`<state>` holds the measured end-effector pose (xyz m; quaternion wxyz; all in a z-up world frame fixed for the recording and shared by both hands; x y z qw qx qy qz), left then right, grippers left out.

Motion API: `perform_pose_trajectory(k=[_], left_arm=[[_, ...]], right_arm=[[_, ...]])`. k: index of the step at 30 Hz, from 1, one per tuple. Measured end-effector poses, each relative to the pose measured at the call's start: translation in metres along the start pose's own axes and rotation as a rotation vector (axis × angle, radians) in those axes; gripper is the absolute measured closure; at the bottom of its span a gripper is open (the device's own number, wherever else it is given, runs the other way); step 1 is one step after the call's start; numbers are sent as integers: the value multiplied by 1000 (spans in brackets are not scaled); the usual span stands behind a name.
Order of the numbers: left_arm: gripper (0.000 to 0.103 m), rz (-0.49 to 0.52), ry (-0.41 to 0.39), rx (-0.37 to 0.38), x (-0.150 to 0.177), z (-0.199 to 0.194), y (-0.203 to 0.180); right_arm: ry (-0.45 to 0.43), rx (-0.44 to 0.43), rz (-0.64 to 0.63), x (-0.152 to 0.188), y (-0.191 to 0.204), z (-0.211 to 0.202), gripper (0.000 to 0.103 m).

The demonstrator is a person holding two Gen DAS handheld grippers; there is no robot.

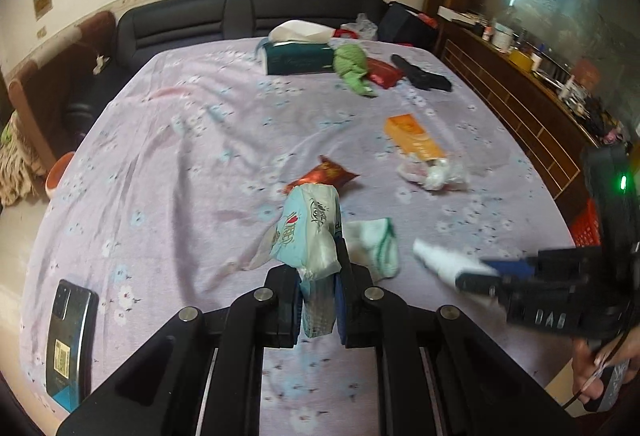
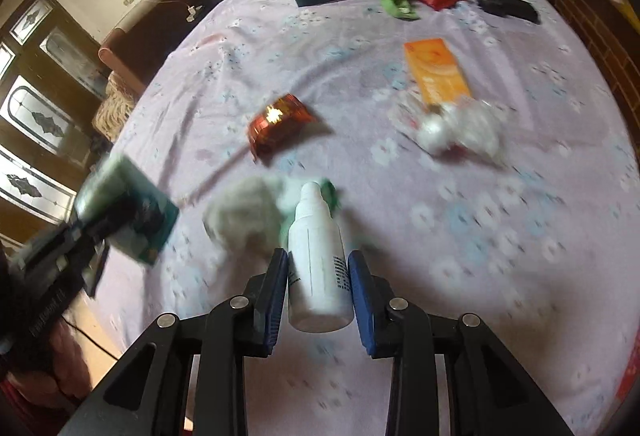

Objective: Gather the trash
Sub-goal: 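Grasp the blue tissue pack with the left tool while the right tool grasps the white spray bottle, then carry the tissue pack and spray bottle to the red wastebasket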

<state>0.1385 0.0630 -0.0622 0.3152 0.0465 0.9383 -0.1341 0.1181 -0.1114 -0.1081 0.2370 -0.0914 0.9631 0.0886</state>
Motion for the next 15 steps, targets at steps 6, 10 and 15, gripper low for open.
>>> perform_pose_trajectory(k=[6,10,15], left_arm=[[91,26,13,16,7,1,-26],[91,40,23,23,13,2,-42],[91,59,31,18,21,0,-56]], right_arm=[[95,38,-10,50,-21,-3,70],[127,39,4,68,-31,-3,70],[154,49,-36,70,-32,5,69]])
Point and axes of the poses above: each gripper's, at about its wrist camera, not at the fingertips, and z roughly the way its jaws point, y to its left, x to its underside, the point moved 2 cm from there along z, roughly the way its jaws point, and after that the axes turned 13 degrees about -z, right-handed, at the moved point
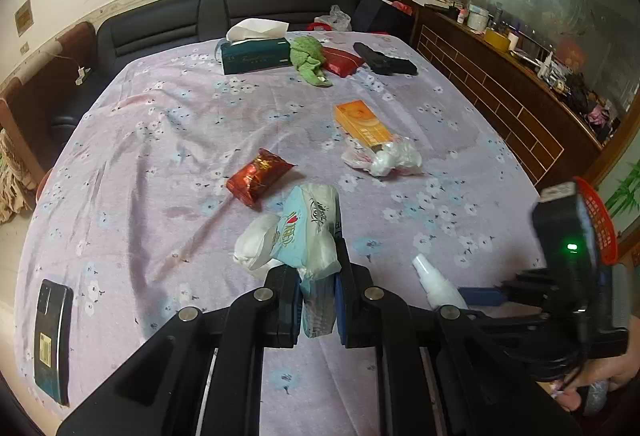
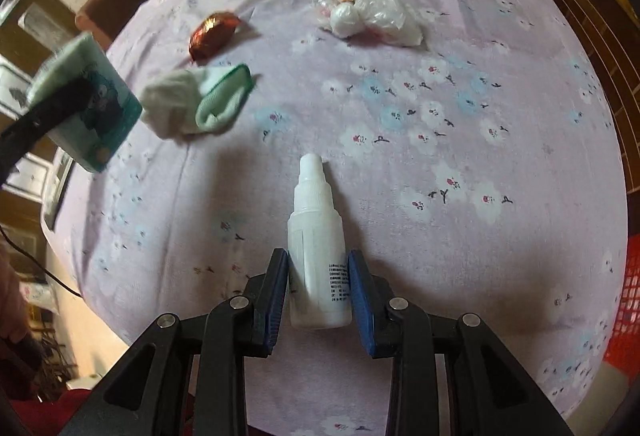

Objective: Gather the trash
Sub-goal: 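Carry the tissue pack and spray bottle to the red wastebasket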

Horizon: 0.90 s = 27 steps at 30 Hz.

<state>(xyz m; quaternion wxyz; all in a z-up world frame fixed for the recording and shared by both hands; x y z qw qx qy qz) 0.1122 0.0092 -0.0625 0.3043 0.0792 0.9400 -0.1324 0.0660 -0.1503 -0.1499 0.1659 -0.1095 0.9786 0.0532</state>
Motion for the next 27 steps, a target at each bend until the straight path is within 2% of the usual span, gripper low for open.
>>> perform_pose_trajectory(k=[9,17,27], left_arm=[[91,3,-8,-25,4,-6,-13],[91,46,-18,5,3,-6,-43],[91,124,-12,53,7,-2,-85]], right_arm=[[-13,20,-26,-1,-2,5,71],[-124,155,-46,5,-15,-40,71],[-226,279,14,23,-46,-94,71]])
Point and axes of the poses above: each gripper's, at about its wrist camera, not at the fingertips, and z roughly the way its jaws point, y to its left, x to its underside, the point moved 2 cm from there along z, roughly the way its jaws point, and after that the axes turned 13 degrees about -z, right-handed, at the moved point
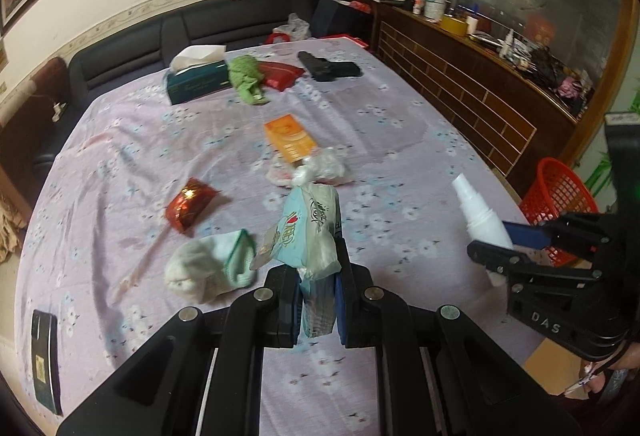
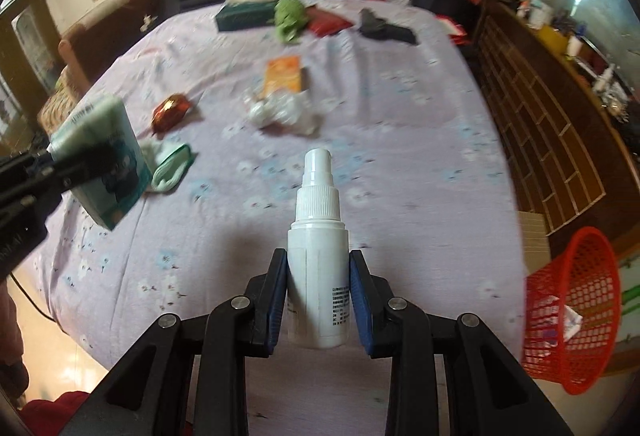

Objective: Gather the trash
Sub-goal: 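Carry the tissue pack and spray bottle to the red wastebasket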

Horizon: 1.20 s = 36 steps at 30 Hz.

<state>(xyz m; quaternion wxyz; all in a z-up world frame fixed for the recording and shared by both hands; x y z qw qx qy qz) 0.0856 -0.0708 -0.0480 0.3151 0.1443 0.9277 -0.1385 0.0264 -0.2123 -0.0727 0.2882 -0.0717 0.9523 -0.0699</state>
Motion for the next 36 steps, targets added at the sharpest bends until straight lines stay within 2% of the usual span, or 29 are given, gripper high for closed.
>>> perform_pose_trajectory(k=[6,14,28,36], left_arm=[[91,36,10,25,2,3,-21],[91,66,12,37,4,5,-38],[91,72,15,39,8,7,-50],[91,85,16,42,11,8,-61]], right_arm=[[-30,58,12,8,-13,-17,71],[-42,89,42,18,-29,-26,71],[-48,100,52,28,-40,-33,71],[-54,75,91,36,-49,-35,71]])
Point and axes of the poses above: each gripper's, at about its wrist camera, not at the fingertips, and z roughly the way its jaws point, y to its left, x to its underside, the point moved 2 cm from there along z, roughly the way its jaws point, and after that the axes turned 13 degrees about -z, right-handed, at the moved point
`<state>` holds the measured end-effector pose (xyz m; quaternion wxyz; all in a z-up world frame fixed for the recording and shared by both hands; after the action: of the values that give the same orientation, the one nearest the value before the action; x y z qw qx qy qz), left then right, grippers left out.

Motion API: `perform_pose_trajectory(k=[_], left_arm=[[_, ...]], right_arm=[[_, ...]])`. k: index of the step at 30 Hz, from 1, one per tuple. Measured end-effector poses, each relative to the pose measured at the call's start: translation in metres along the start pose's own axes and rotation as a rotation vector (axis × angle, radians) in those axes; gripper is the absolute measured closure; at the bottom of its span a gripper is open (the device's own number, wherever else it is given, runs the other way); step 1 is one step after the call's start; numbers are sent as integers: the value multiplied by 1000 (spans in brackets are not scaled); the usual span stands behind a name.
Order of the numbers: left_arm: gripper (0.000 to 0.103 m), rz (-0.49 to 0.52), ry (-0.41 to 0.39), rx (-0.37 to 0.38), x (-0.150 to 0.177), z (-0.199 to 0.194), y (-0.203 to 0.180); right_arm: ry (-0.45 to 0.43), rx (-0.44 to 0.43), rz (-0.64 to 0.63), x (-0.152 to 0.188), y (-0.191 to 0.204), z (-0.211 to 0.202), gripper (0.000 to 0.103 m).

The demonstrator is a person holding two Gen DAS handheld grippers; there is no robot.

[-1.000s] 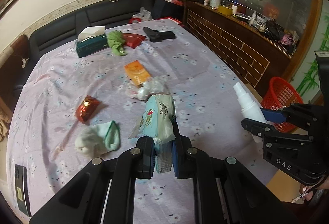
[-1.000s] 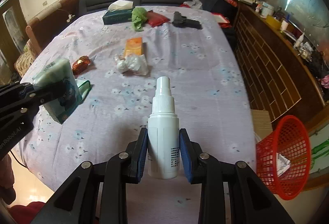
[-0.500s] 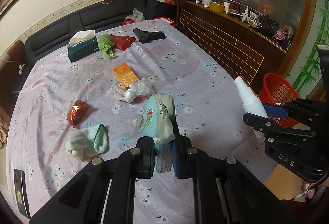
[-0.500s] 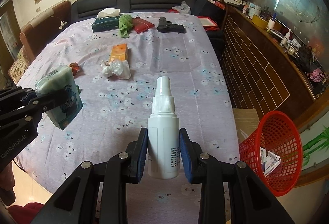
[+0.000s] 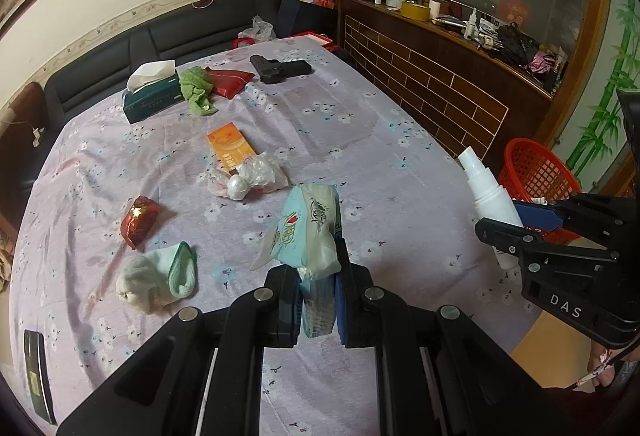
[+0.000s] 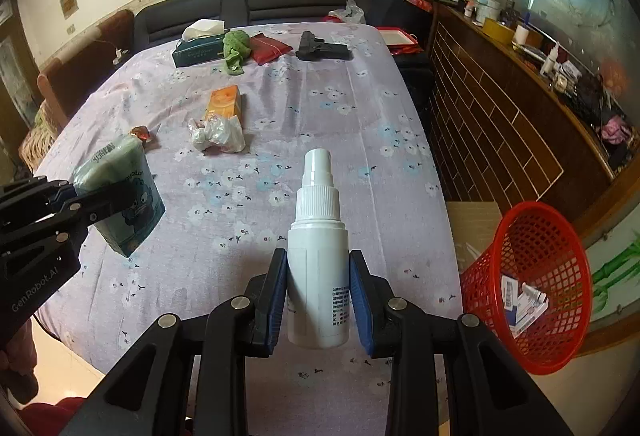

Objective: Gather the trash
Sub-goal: 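Carry the tissue pack and spray bottle to the red wastebasket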

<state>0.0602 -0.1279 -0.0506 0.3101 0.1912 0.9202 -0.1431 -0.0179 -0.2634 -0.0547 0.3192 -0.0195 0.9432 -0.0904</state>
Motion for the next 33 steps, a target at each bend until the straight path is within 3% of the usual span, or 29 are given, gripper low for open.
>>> perform_pose_trajectory(k=[21,33], left_arm=[[91,86,22,27,8,4,-44],[91,184,48,101,1,15,-103]], right_arm=[[-6,-4,113,29,-34,-16,71],[-14,26,263,62,-92,-36,71]])
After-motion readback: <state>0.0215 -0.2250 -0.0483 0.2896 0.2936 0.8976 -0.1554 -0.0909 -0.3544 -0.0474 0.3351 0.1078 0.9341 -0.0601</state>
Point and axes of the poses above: each gripper's, at about its wrist camera, not at the fingertips, and z roughly the way its jaws point, y to its left, x to its underside, the point moved 2 cm from there along z, roughly the way its jaws point, and after that the axes turned 13 degrees about -z, right-handed, at the moved point
